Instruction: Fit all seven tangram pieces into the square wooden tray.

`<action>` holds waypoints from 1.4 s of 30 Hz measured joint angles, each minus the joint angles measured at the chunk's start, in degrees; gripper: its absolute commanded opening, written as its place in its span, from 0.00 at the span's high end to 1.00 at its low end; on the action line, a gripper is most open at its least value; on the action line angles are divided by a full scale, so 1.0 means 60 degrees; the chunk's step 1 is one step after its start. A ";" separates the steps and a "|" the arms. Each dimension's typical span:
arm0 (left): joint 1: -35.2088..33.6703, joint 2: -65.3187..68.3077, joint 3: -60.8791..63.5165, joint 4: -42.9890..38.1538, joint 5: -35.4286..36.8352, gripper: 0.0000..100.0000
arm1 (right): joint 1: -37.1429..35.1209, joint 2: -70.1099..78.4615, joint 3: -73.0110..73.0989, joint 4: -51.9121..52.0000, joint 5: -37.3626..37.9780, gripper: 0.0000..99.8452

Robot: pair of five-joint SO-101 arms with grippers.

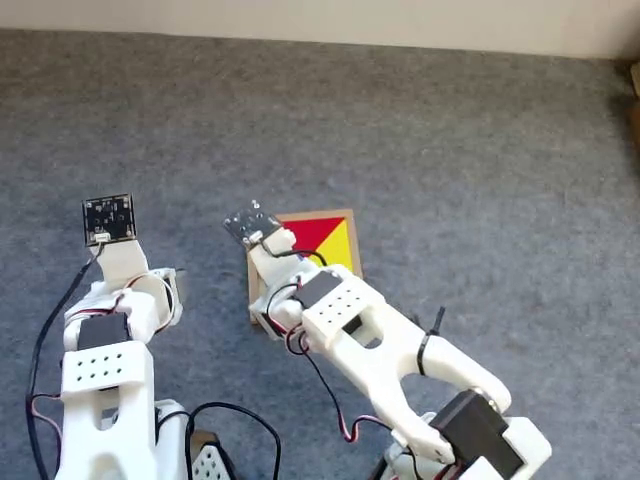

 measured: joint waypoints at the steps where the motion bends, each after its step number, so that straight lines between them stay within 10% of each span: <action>1: 0.0000 0.0000 0.0000 0.0000 0.0000 0.77 | -0.0073 0.0000 0.0000 0.0000 0.0000 0.82; 21: 0.0000 0.0000 0.0000 0.0000 0.0000 0.77 | -0.0498 0.0000 0.0000 0.0498 0.0000 0.69; 30: 0.0000 0.0000 0.0000 0.0000 0.0000 0.77 | 0.0117 -0.2037 0.0000 0.1172 0.0000 0.98; 42: 0.0000 0.0000 0.0000 0.0000 0.0000 0.77 | 0.0220 -0.1788 0.2081 -0.1832 0.0000 1.00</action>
